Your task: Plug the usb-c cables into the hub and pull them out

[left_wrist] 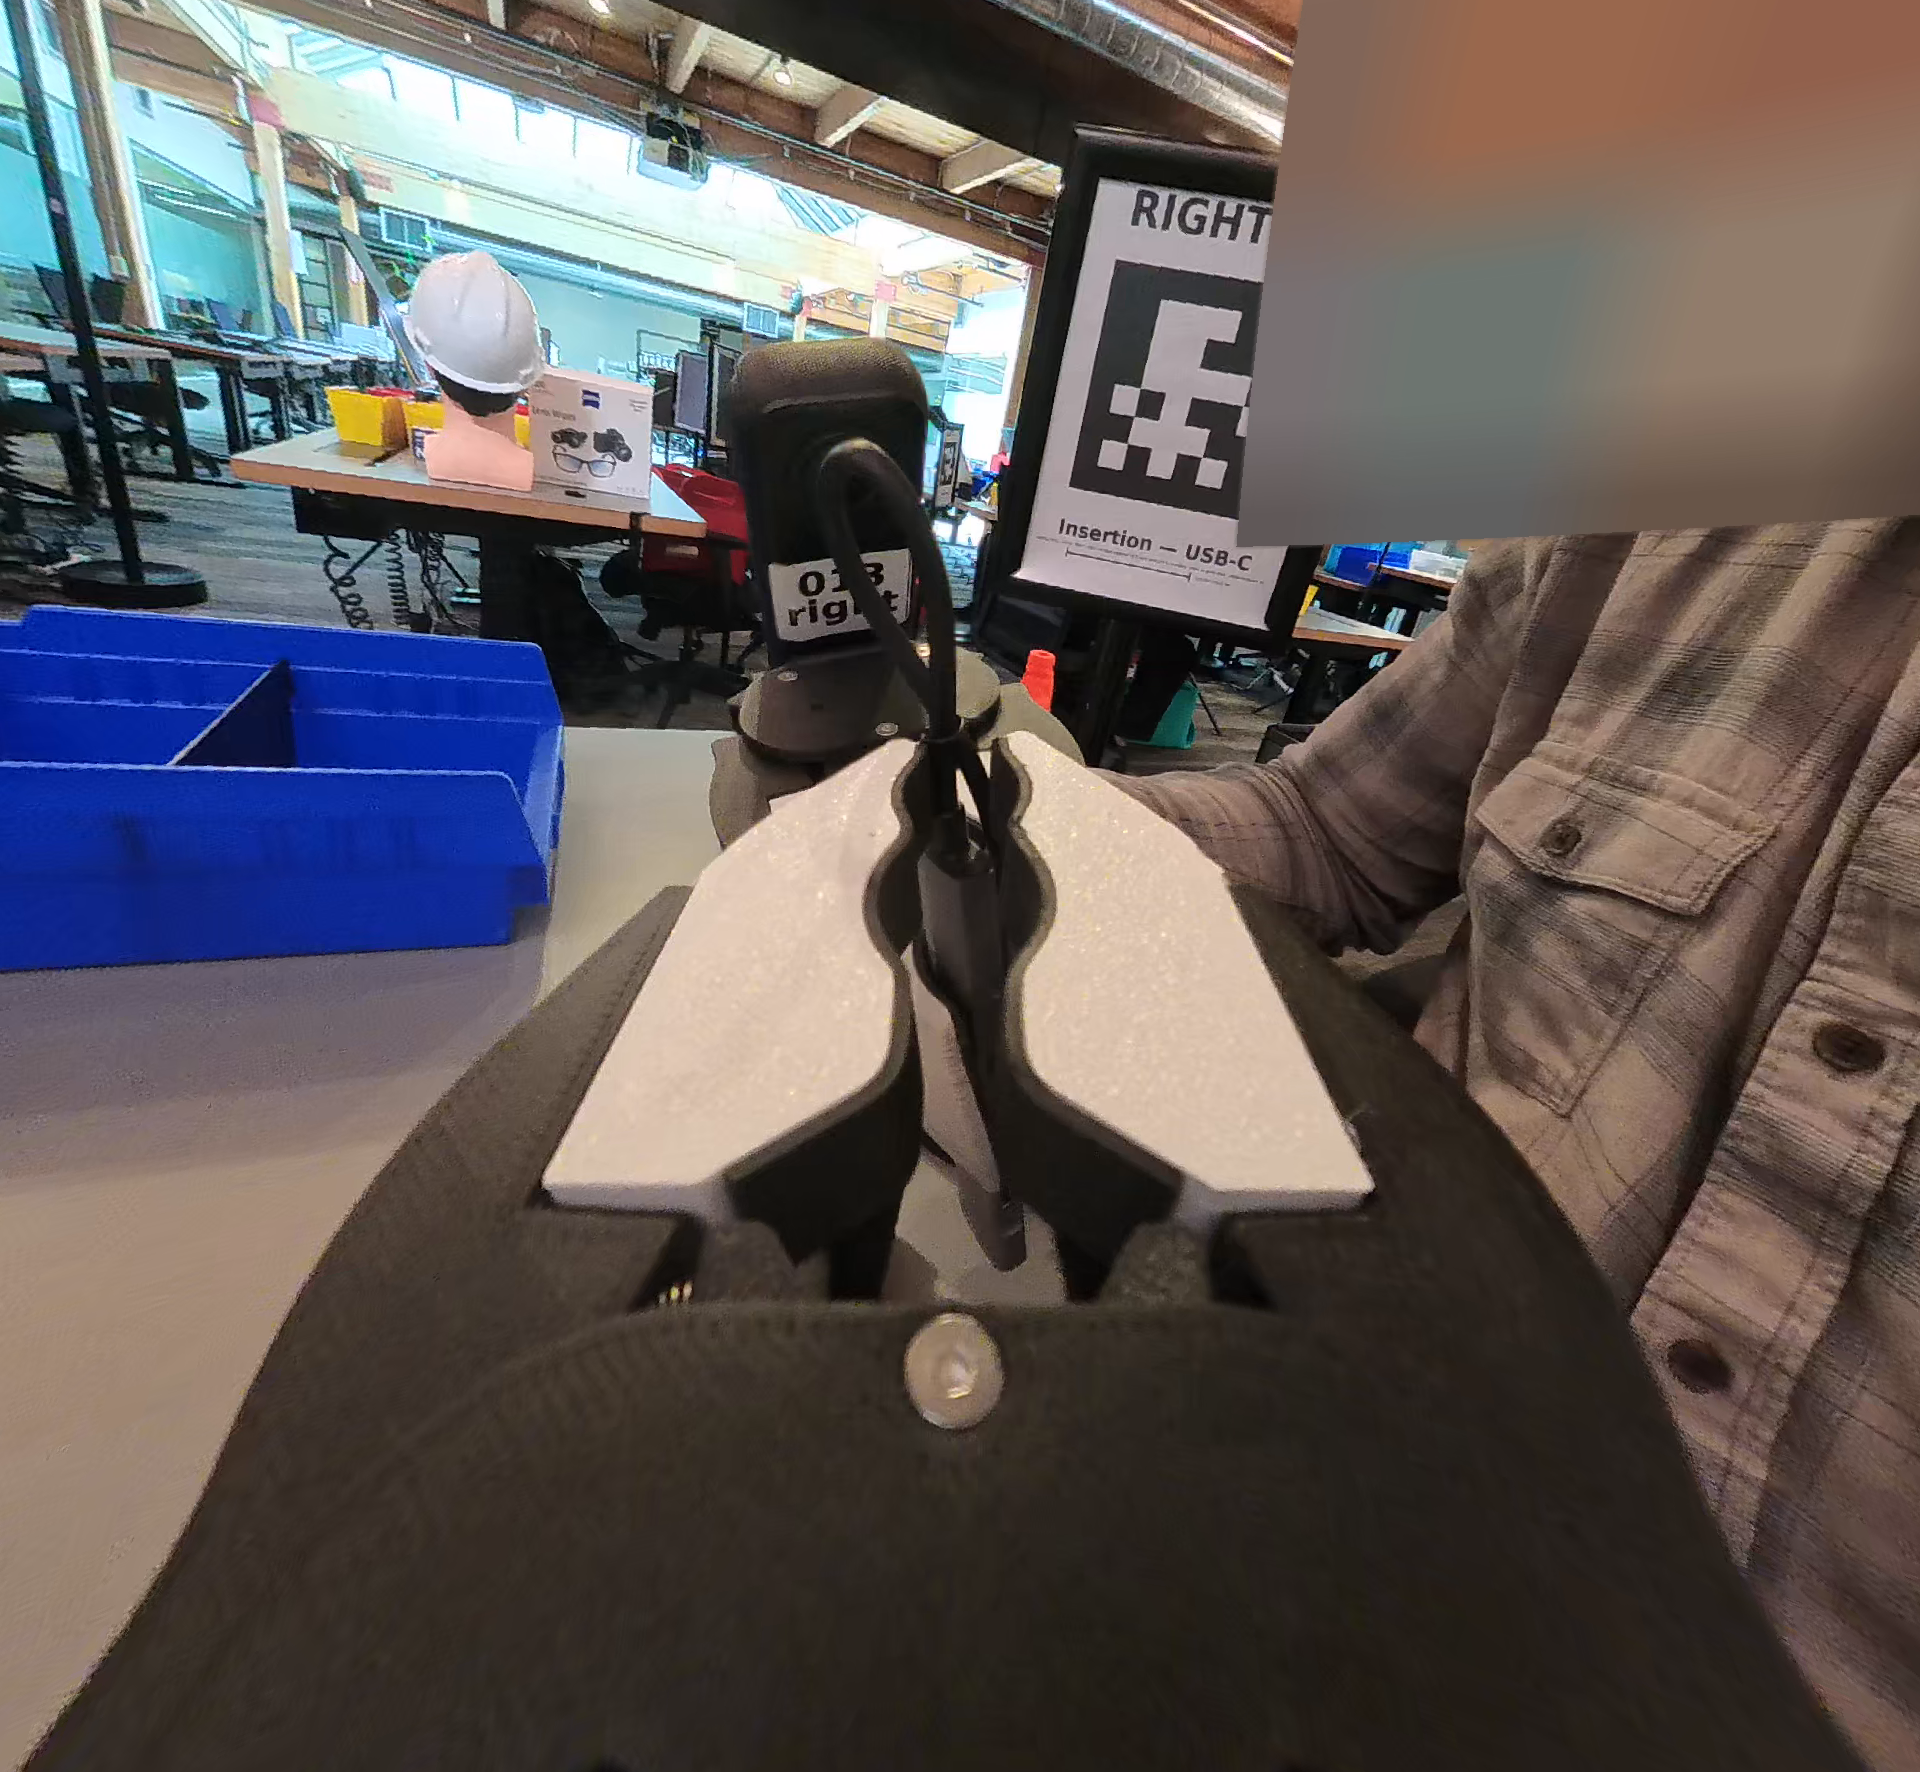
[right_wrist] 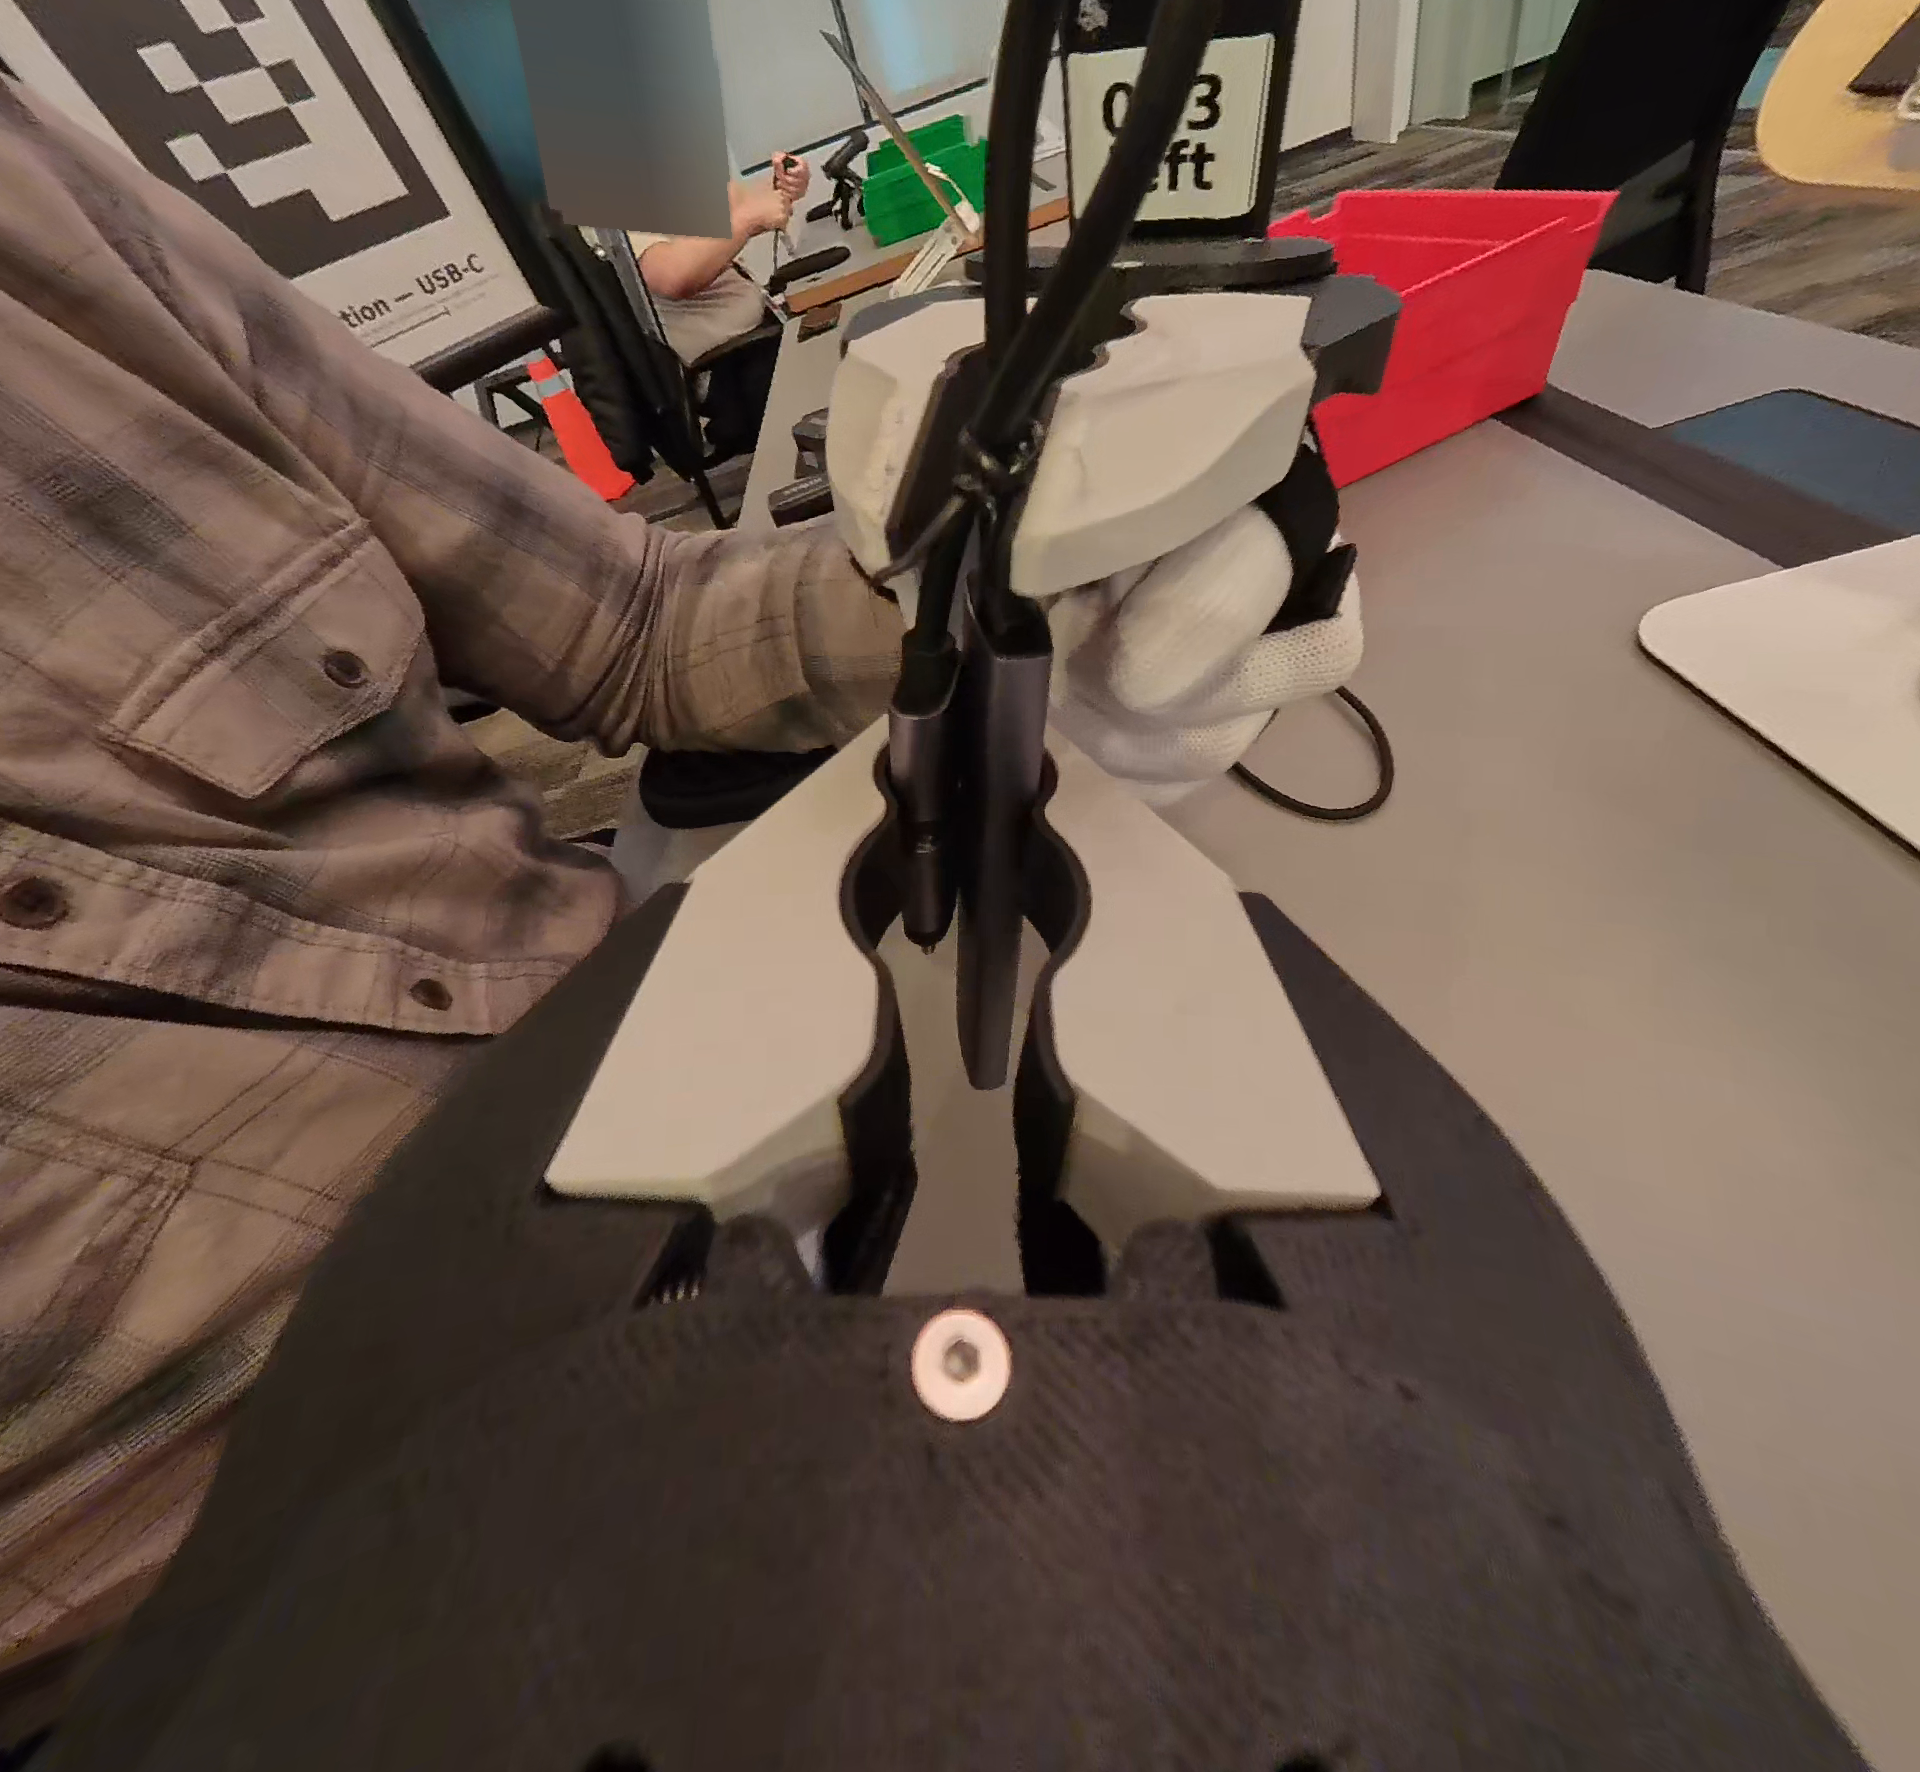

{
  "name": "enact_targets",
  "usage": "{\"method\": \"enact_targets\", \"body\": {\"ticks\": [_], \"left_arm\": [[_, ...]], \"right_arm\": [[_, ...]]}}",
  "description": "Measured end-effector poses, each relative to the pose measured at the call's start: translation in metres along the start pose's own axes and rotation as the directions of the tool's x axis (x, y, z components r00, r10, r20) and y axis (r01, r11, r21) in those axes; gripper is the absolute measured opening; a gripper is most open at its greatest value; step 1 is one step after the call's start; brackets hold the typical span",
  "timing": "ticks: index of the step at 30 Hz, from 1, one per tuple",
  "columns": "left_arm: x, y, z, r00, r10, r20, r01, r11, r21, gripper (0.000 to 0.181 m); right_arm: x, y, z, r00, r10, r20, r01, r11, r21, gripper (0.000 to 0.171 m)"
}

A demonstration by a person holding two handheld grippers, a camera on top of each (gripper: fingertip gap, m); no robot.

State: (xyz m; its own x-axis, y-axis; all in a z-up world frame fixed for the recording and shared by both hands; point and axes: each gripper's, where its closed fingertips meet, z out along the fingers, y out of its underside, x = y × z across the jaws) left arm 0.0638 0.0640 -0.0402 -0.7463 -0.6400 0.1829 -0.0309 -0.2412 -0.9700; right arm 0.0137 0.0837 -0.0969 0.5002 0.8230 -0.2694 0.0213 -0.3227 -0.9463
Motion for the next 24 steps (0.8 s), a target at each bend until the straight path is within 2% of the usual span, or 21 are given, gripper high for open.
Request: {"method": "enact_targets", "body": {"ticks": [3,7,13,19,24], "left_arm": [[0.003,-0.003,0.002,1.0,-0.005,-0.009,0.006,1.0,0.019,0.009],[0.013,-0.003,0.004,0.995,-0.036,-0.088,0.039,0.999,0.033,0.01],[0.018,-0.006,0.005,0.997,0.013,-0.082,-0.009,0.999,0.045,0.009],[0.016,-0.006,0.005,0.998,-0.009,-0.069,0.011,0.999,0.039,0.007],[0.007,-0.01,0.006,1.0,0.016,0.023,-0.016,1.0,0.008,0.008]], "right_arm": [[-0.003,-0.001,-0.001,1.0,-0.009,0.002,0.009,1.0,0.002,0.013],[-0.015,0.001,-0.002,0.997,-0.021,0.071,0.022,1.0,-0.016,0.013],[-0.02,0.0,-0.002,0.995,-0.038,0.097,0.039,0.999,-0.01,0.013],[-0.006,0.002,-0.005,0.991,-0.118,-0.064,0.115,0.992,-0.049,0.014],[0.015,0.007,-0.016,0.935,-0.223,-0.275,0.182,0.969,-0.166,0.013]]}}
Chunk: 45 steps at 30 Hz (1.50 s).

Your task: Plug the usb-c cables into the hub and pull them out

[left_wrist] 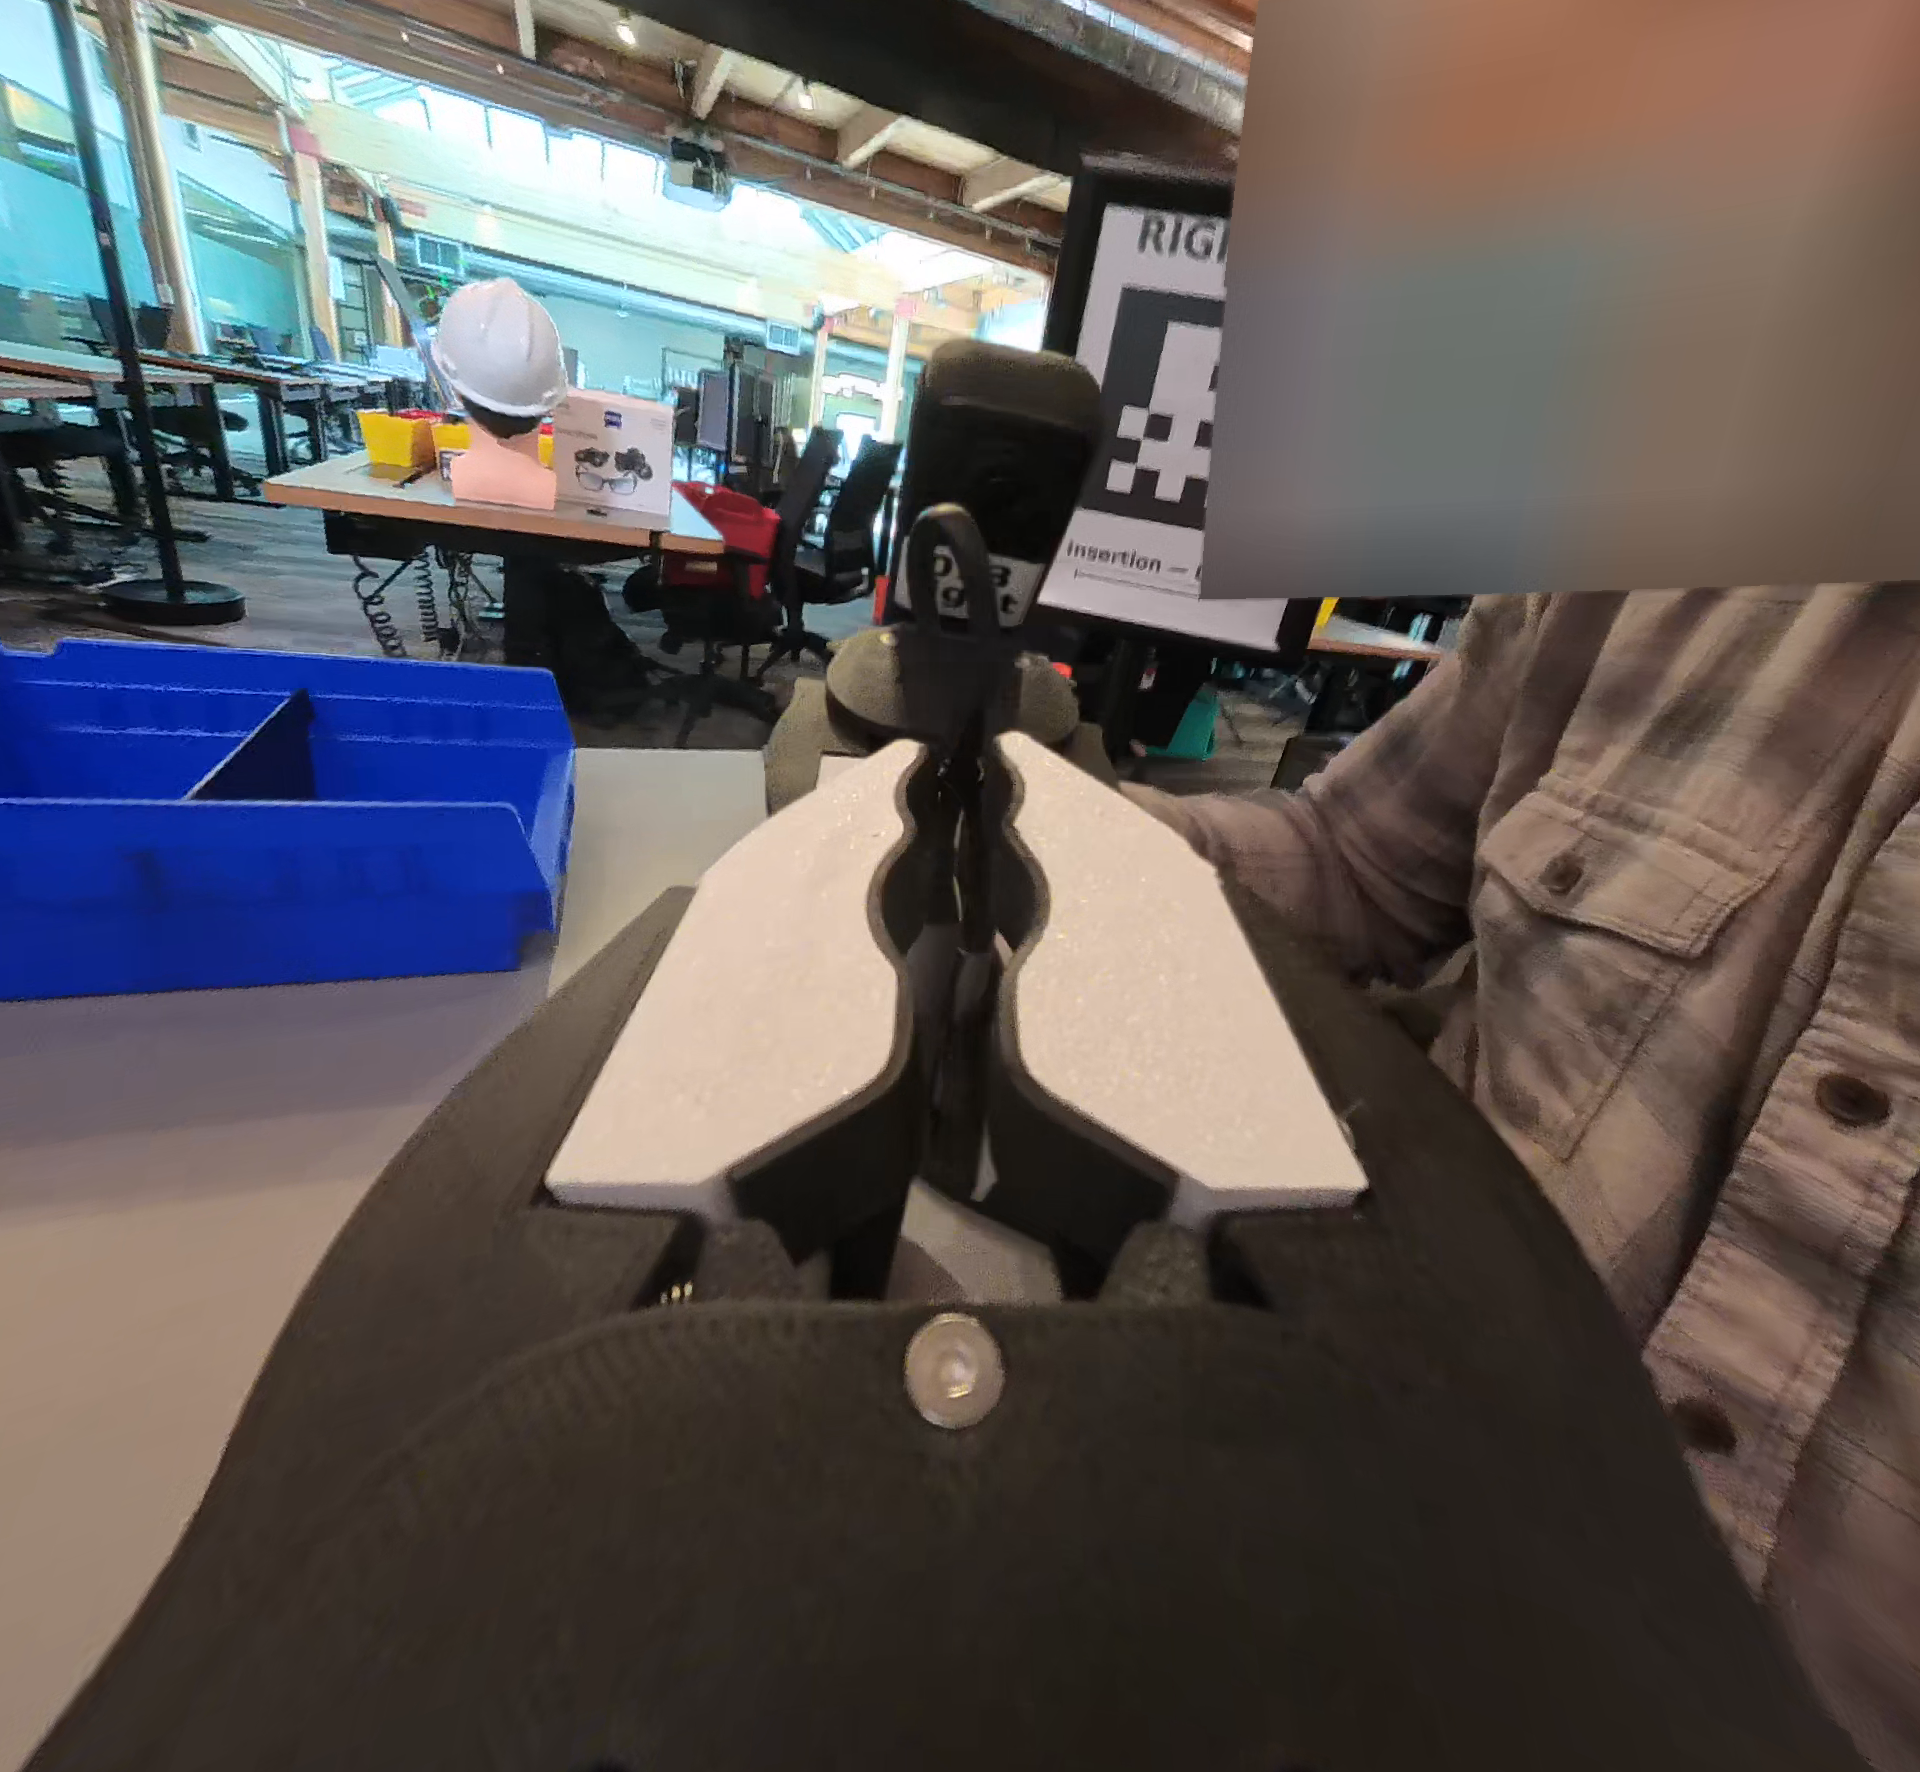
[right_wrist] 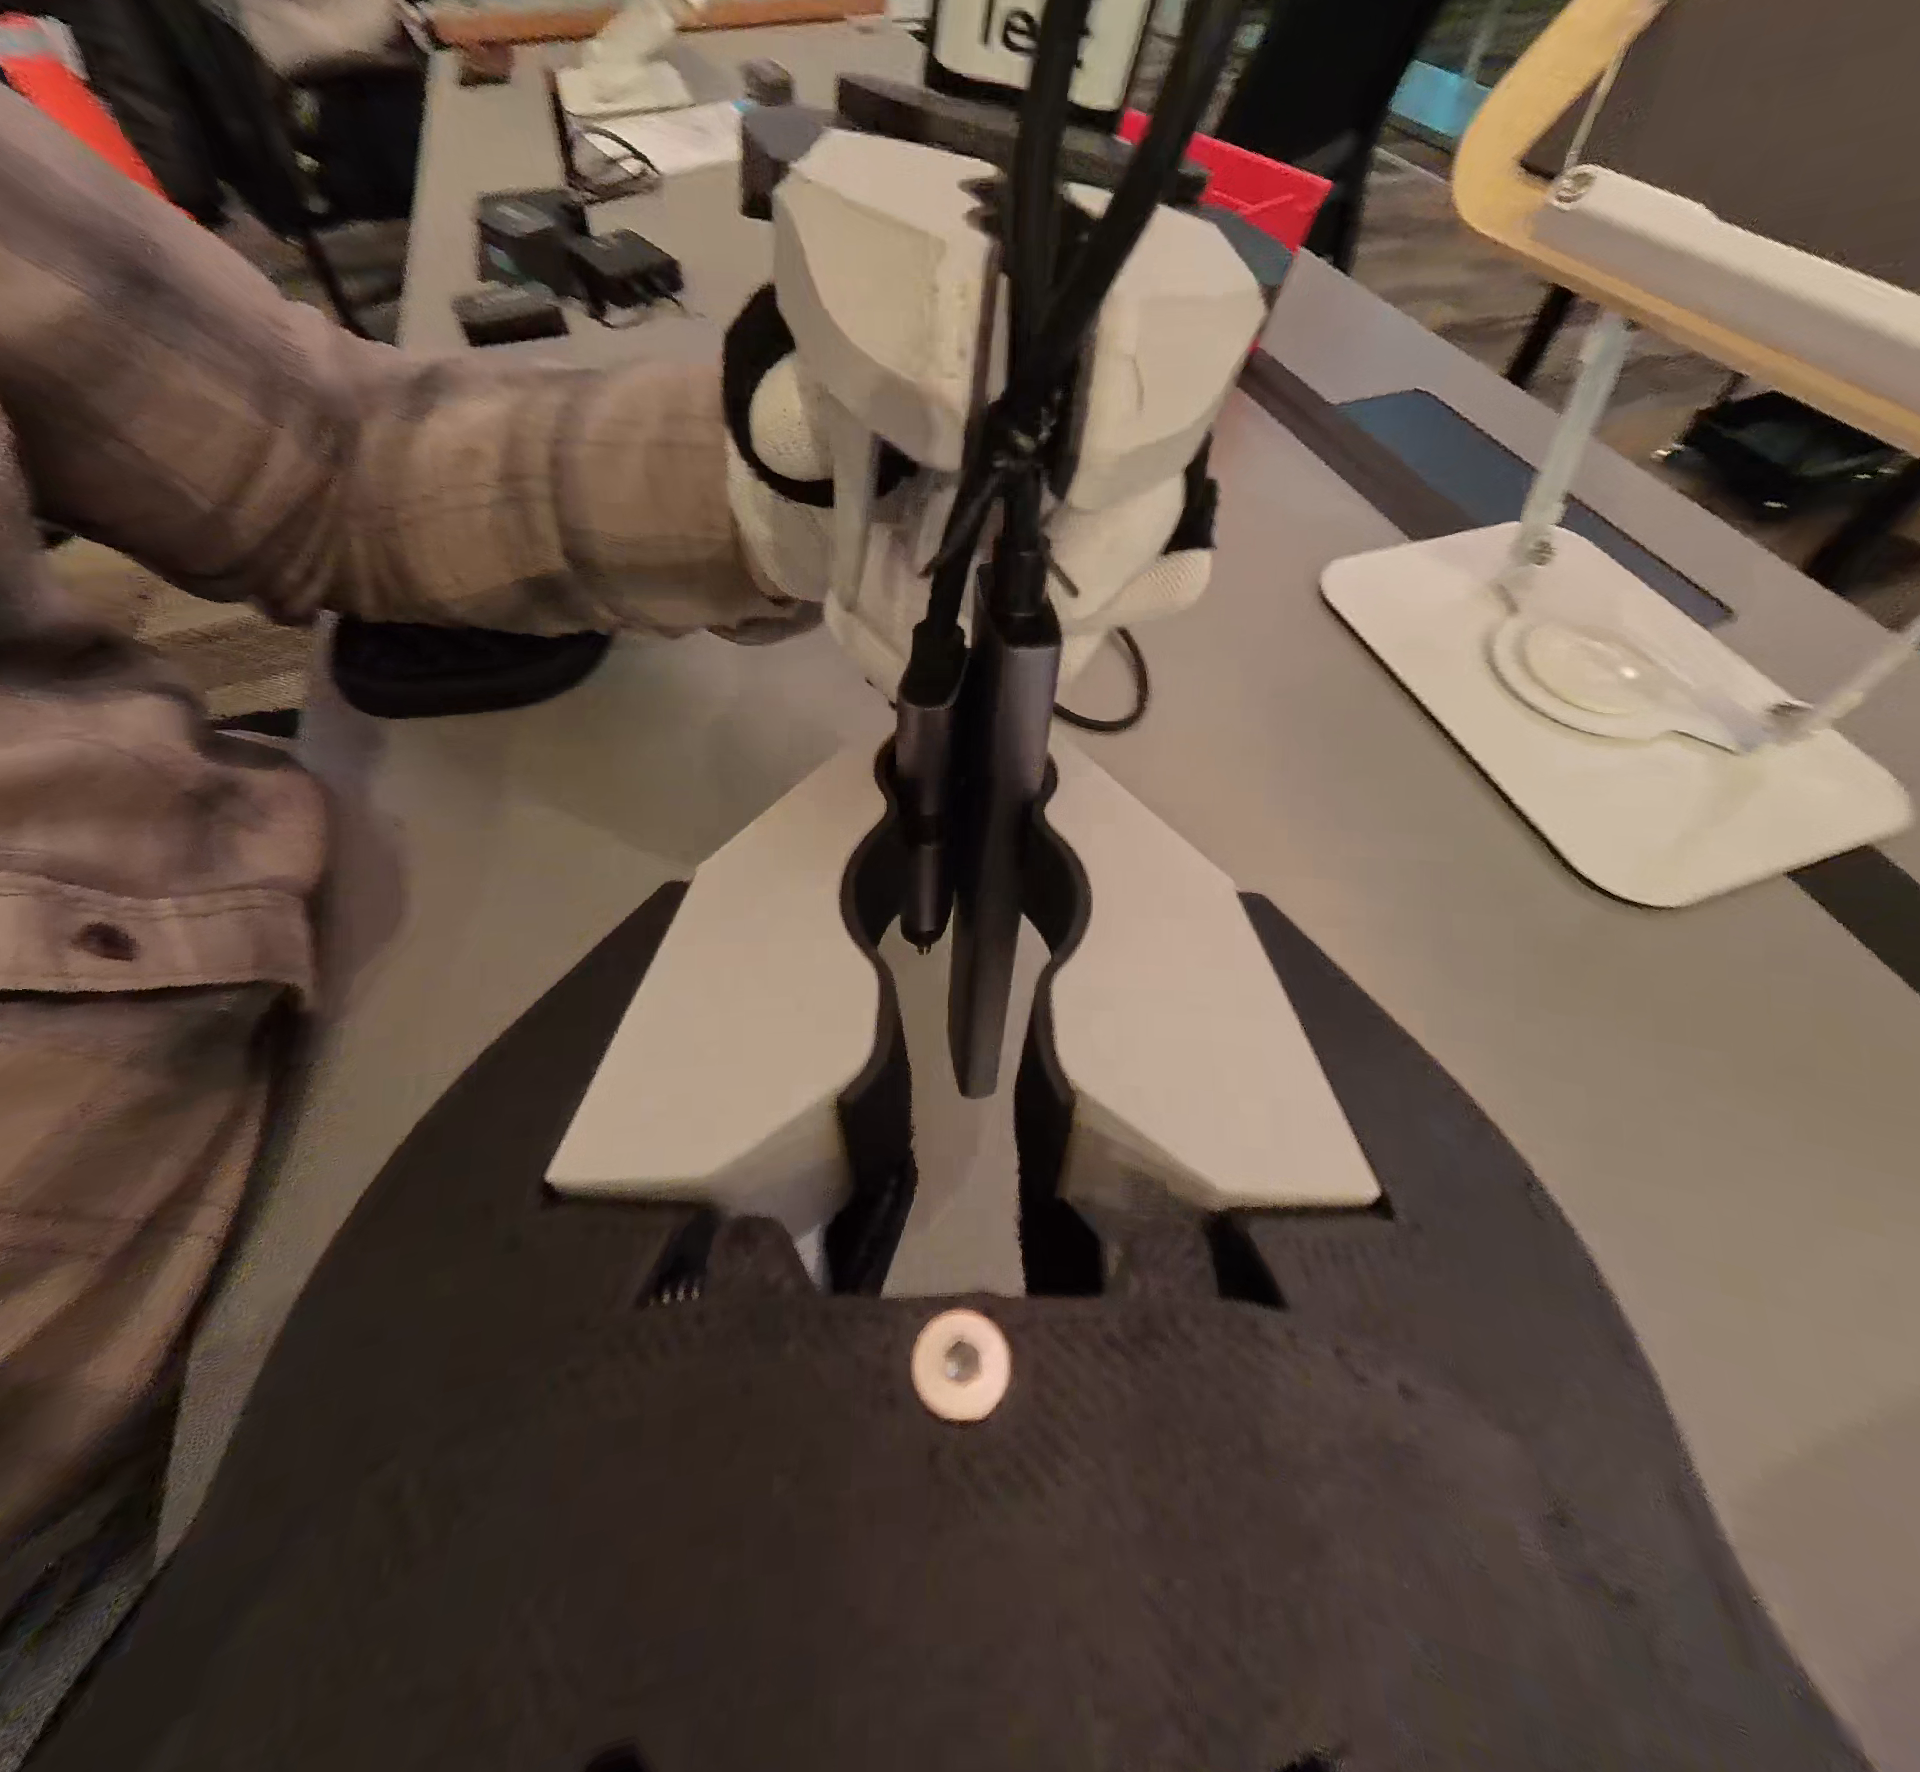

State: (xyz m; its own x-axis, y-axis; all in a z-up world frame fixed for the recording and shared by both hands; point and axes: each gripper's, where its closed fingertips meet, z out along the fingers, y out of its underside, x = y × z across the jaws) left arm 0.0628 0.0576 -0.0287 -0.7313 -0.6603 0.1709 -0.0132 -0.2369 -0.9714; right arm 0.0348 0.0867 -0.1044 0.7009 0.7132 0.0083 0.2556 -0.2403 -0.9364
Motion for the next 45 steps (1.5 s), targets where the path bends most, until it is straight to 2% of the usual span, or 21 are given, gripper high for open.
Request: {"method": "enact_targets", "body": {"ticks": [2,16,18,21,22,25,34,42,45], "left_arm": [[-0.001,0.001,0.002,0.998,0.055,0.044,-0.054,0.998,-0.029,0.008],[-0.004,-0.01,0.0,0.991,0.08,0.105,-0.079,0.997,-0.018,0.007],[-0.005,-0.009,0.0,0.988,0.102,0.119,-0.098,0.994,-0.042,0.008],[-0.002,-0.004,0.005,0.988,0.108,0.111,-0.103,0.993,-0.053,0.008],[-0.003,-0.004,0.006,0.987,0.111,0.116,-0.105,0.993,-0.053,0.008],[-0.005,-0.006,0.004,0.984,0.124,0.13,-0.118,0.992,-0.055,0.007],[-0.004,-0.001,0.003,0.982,0.139,0.125,-0.129,0.988,-0.083,0.007],[0.003,-0.001,0.009,0.97,0.206,0.125,-0.193,0.975,-0.108,0.007],[0.009,-0.001,0.011,0.972,0.215,0.097,-0.206,0.974,-0.098,0.007]], "right_arm": [[0.002,0.001,-0.001,1.0,-0.006,-0.03,0.006,1.0,-0.011,0.013],[0.022,-0.007,-0.011,0.958,-0.092,-0.271,0.092,0.996,-0.013,0.014],[0.025,-0.017,-0.013,0.95,-0.088,-0.3,0.095,0.995,0.008,0.029],[0.024,-0.03,-0.01,0.944,-0.105,-0.313,0.114,0.993,0.012,0.04],[0.026,-0.031,-0.009,0.943,-0.106,-0.315,0.113,0.994,0.006,0.03],[0.022,-0.033,-0.004,0.949,-0.114,-0.292,0.122,0.993,0.009,0.014],[0.027,-0.023,-0.008,0.923,-0.186,-0.337,0.163,0.982,-0.095,0.012],[0.018,-0.023,-0.011,0.938,-0.152,-0.31,0.151,0.988,-0.027,0.013],[0.008,-0.025,-0.01,0.962,-0.114,-0.249,0.123,0.992,0.021,0.013]]}}
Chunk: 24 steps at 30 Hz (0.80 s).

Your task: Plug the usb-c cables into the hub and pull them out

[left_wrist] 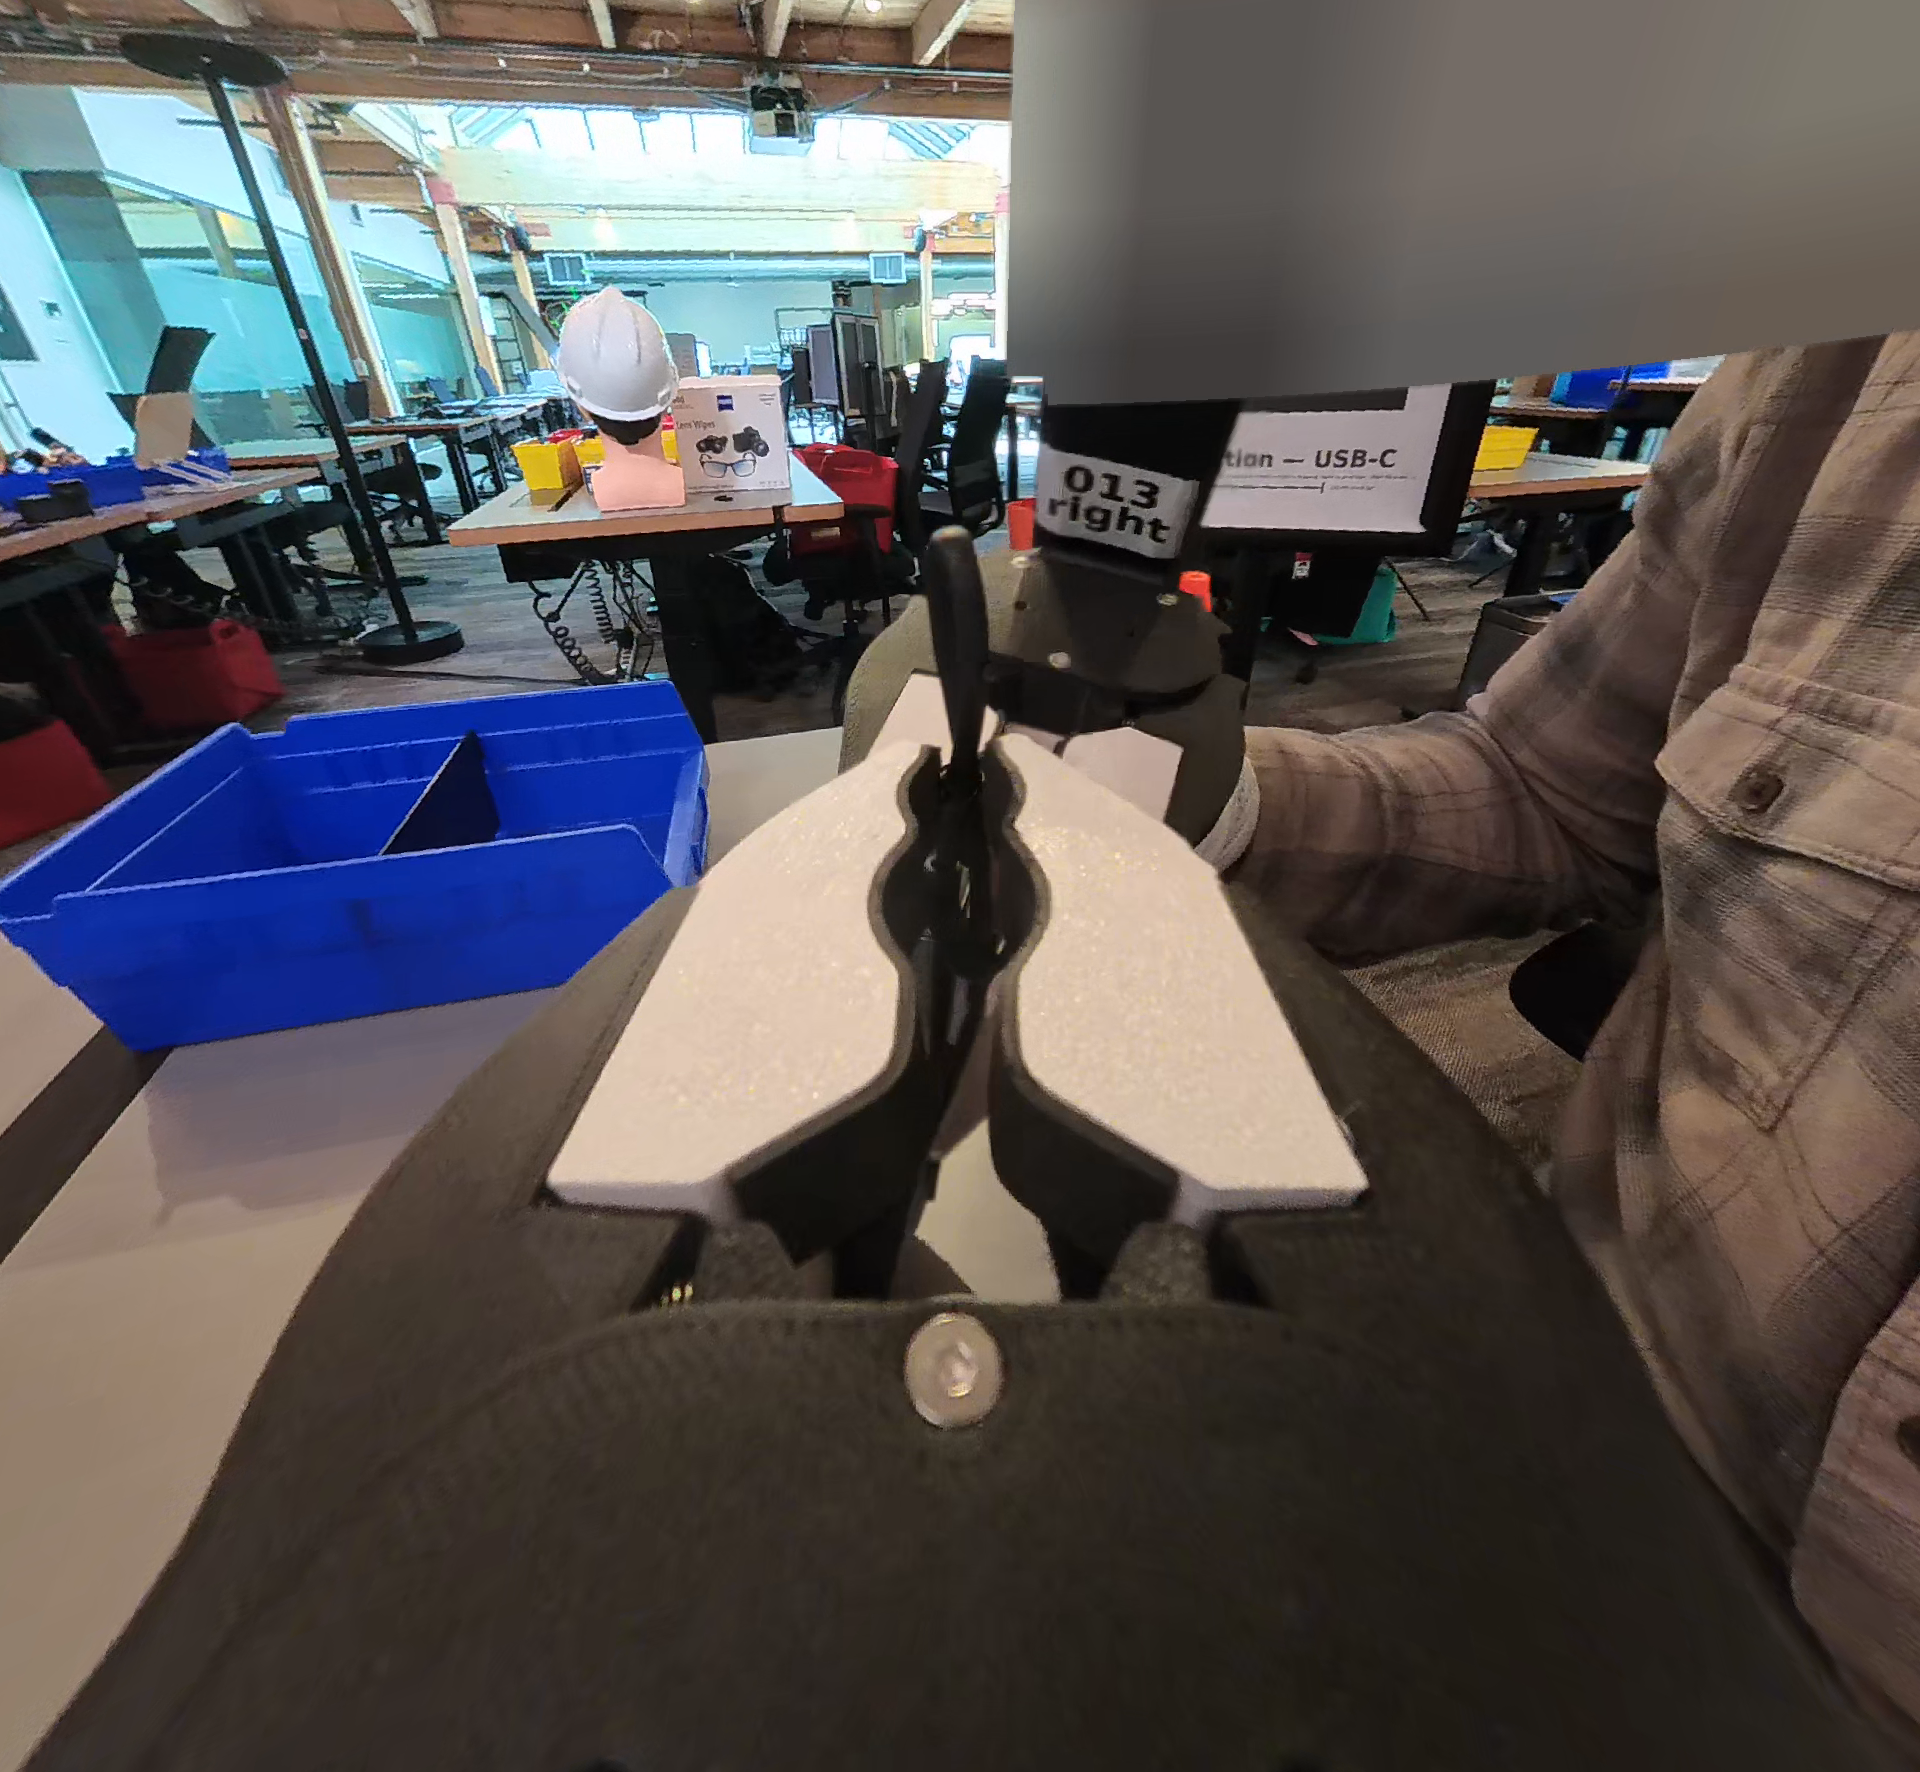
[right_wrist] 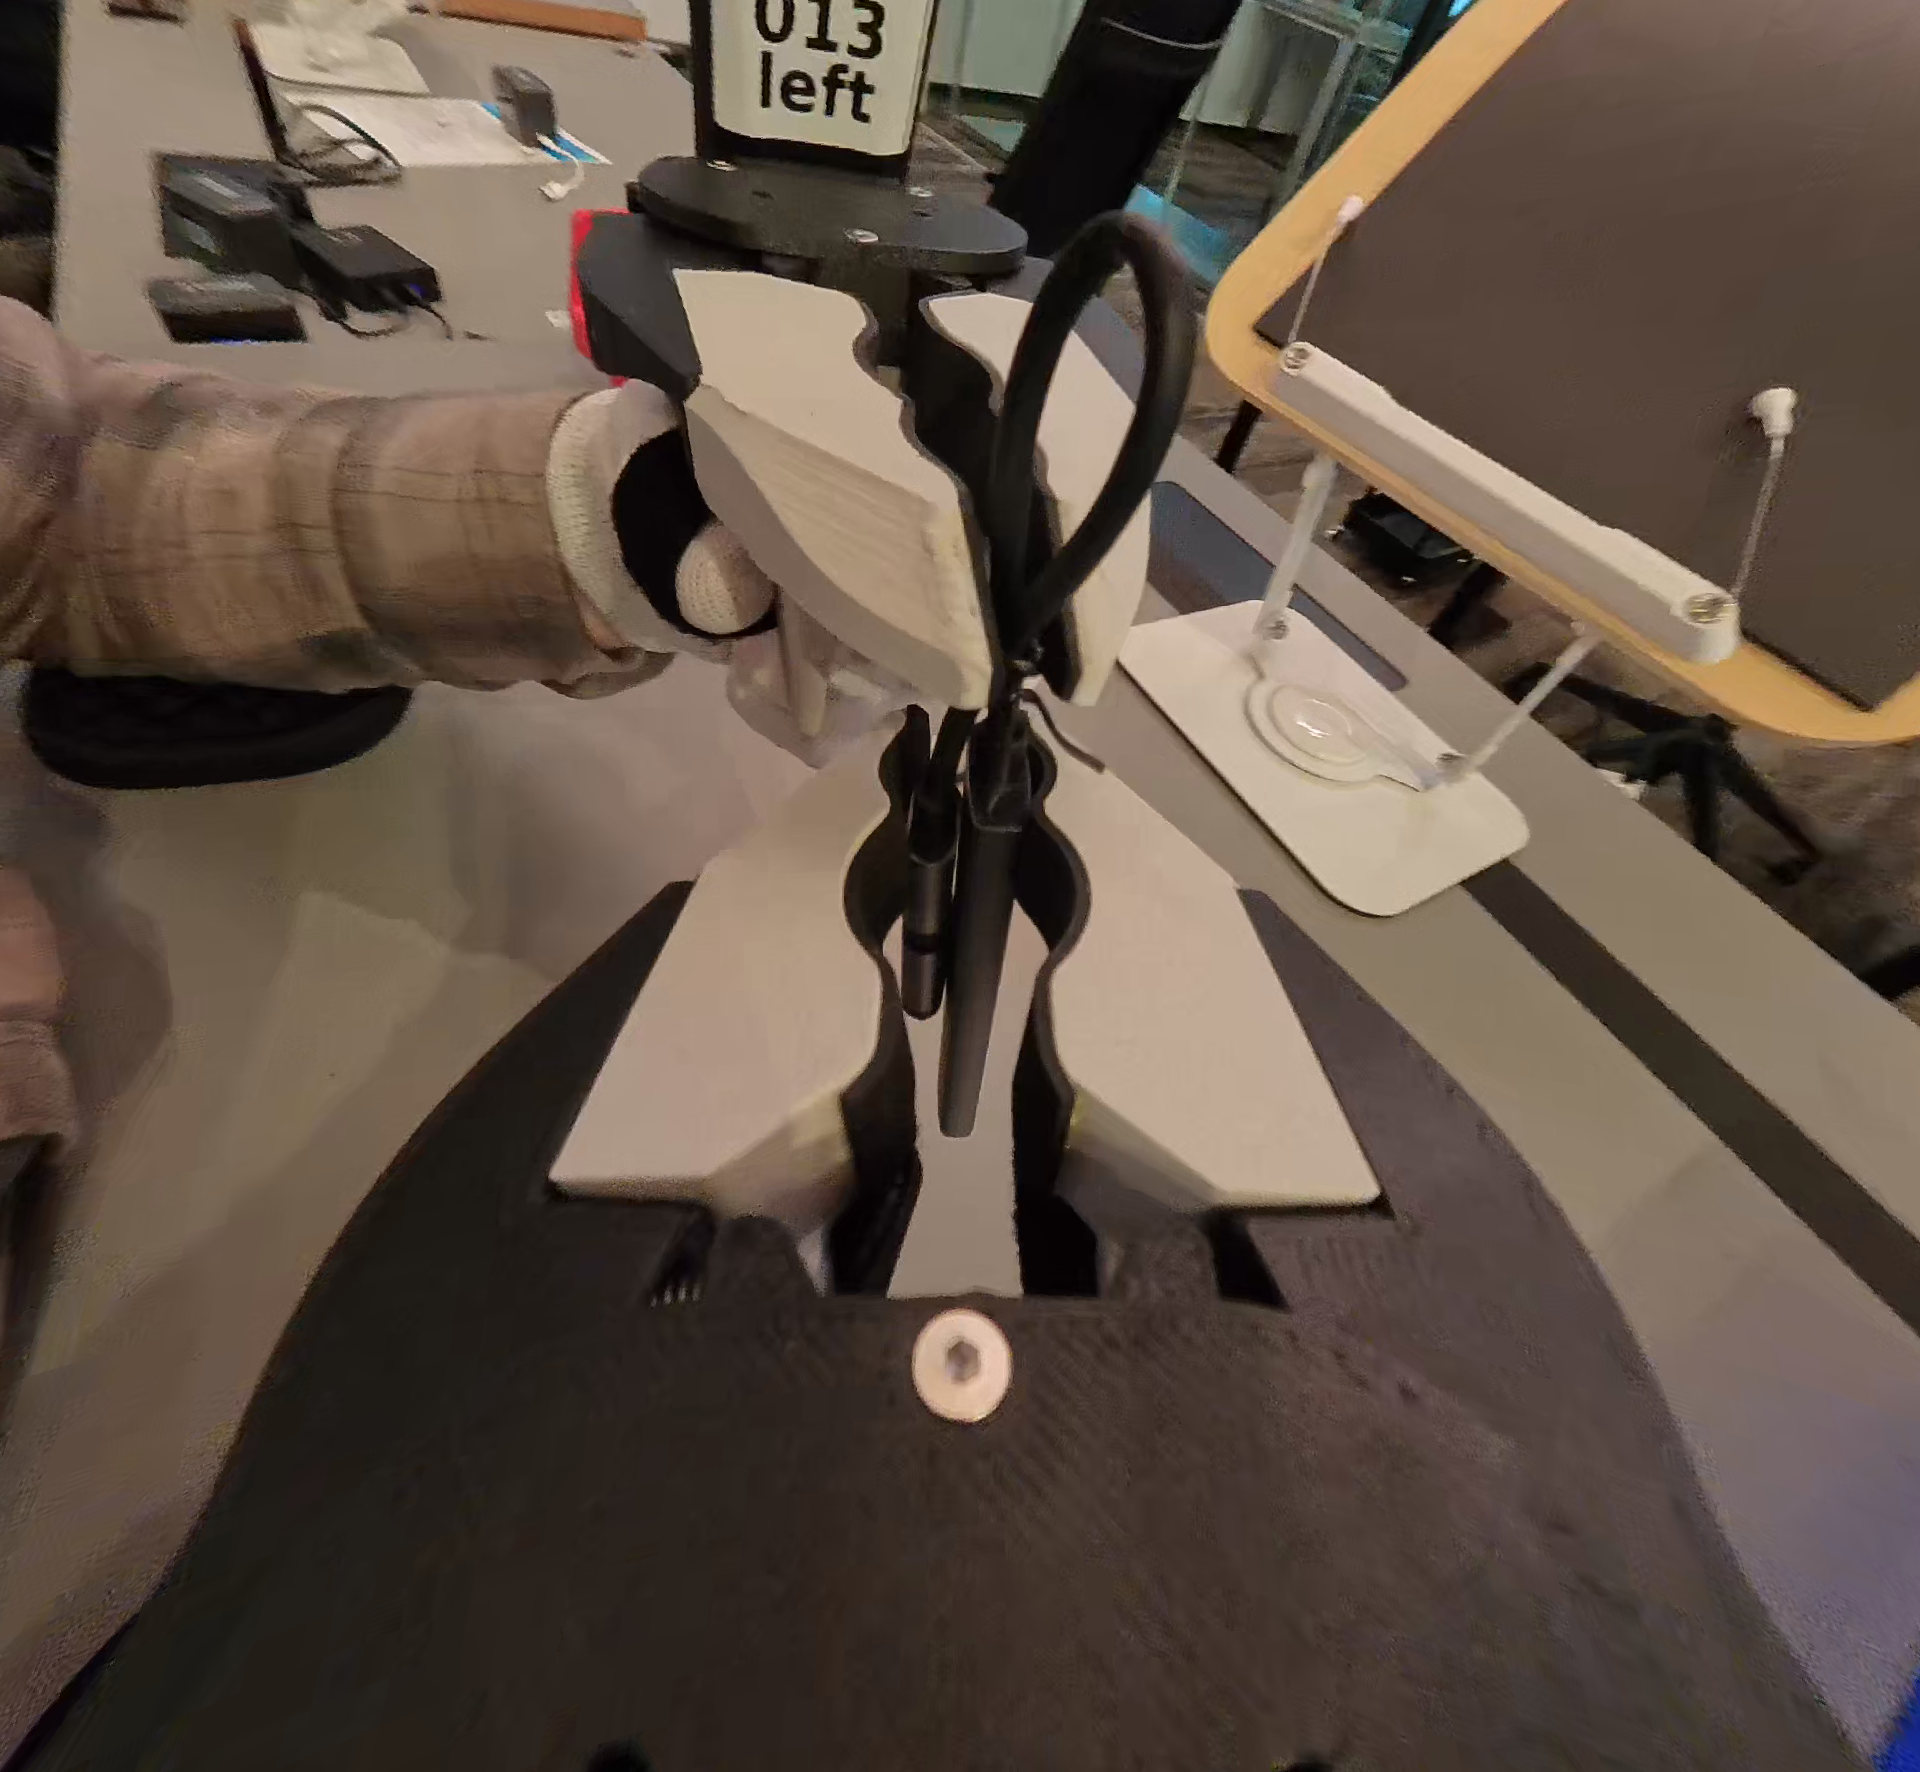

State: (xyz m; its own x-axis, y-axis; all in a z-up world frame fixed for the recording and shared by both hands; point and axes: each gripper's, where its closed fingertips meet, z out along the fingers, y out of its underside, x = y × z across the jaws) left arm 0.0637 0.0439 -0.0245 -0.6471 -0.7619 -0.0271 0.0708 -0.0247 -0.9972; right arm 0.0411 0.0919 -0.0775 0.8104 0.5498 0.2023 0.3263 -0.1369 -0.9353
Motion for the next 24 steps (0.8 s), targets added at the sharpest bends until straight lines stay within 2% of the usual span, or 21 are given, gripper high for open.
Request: {"method": "enact_targets", "body": {"ticks": [4,8,9,12,16,17,18,19,21,24], "left_arm": [[0.008,0.0,0.0,0.999,0.014,-0.044,-0.014,1.0,-0.012,0.007],[0.012,-0.001,0.0,0.997,-0.01,-0.074,0.01,1.0,0.002,0.007],[0.013,-0.006,0.0,0.997,-0.015,-0.077,0.018,0.999,0.031,0.003],[0.011,-0.003,0.002,0.999,0.016,-0.042,-0.017,1.0,-0.018,0.004],[0.006,-0.005,0.003,0.999,0.034,0.001,-0.034,0.999,-0.03,0.004],[0.009,-0.006,0.0,0.999,0.002,-0.036,-0.003,1.0,-0.017,0.006],[0.012,-0.007,-0.003,0.995,-0.042,-0.085,0.041,0.999,-0.016,0.016],[0.007,-0.004,-0.006,0.996,-0.047,-0.072,0.045,0.999,-0.032,0.023],[0.005,0.007,-0.008,0.997,-0.022,-0.069,0.015,0.996,-0.088,0.026],[0.008,0.012,0.0,0.998,0.0,-0.06,-0.006,0.995,-0.104,0.017]], "right_arm": [[-0.017,-0.003,-0.002,0.984,0.074,0.161,-0.084,0.995,0.053,0.012],[-0.023,-0.001,-0.004,0.976,0.078,0.202,-0.089,0.995,0.044,0.012],[-0.024,0.001,-0.003,0.979,0.066,0.193,-0.073,0.997,0.028,0.012],[-0.017,0.007,-0.002,0.994,0.029,0.108,-0.029,1.0,-0.001,0.012],[-0.015,0.004,-0.004,0.991,0.076,0.113,-0.079,0.997,0.022,0.012],[-0.016,0.001,-0.004,0.991,0.067,0.113,-0.07,0.997,0.024,0.012],[-0.015,-0.003,-0.006,0.992,0.064,0.111,-0.069,0.997,0.036,0.011],[-0.013,-0.006,-0.007,0.99,0.074,0.117,-0.08,0.996,0.048,0.012],[-0.011,-0.008,-0.01,0.987,0.087,0.133,-0.095,0.994,0.055,0.012],[-0.015,-0.003,-0.004,0.986,0.073,0.15,-0.076,0.997,0.017,0.012]]}}
